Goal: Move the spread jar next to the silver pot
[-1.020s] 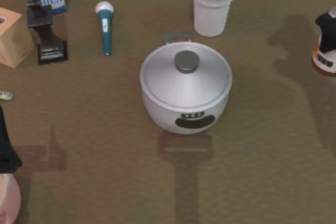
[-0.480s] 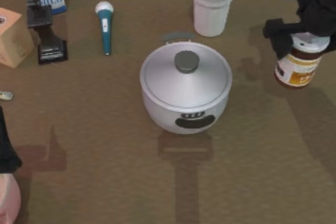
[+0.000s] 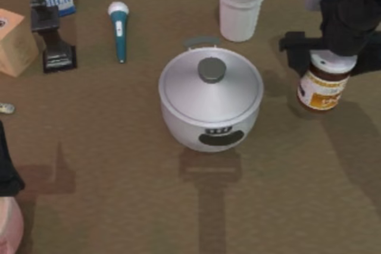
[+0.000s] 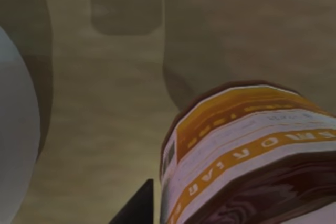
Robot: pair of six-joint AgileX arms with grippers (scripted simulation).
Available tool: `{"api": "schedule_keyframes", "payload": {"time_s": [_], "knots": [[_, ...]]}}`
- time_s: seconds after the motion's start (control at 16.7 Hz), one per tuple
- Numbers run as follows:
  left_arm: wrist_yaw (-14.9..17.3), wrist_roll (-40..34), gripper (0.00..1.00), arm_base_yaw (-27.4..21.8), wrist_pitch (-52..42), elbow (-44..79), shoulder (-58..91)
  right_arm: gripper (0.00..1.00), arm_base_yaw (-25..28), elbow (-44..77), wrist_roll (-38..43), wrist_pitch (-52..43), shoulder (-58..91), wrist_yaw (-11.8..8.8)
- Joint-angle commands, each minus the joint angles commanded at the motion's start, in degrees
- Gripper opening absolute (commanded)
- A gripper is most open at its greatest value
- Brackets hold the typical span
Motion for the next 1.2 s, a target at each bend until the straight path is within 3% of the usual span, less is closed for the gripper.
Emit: {"api": "schedule_keyframes", "payload": {"time_s": [0.78, 1.2], "knots": [[0.00, 0.00, 1.00, 0.00, 0.00, 0.00, 0.00, 0.00, -0.12, -6.48, -0.07, 9.84, 3.36, 0.01], [0.00, 0.00, 1.00, 0.00, 0.00, 0.00, 0.00, 0.53, -0.12, -6.48, -0.07, 9.84, 3.36, 0.01]]}}
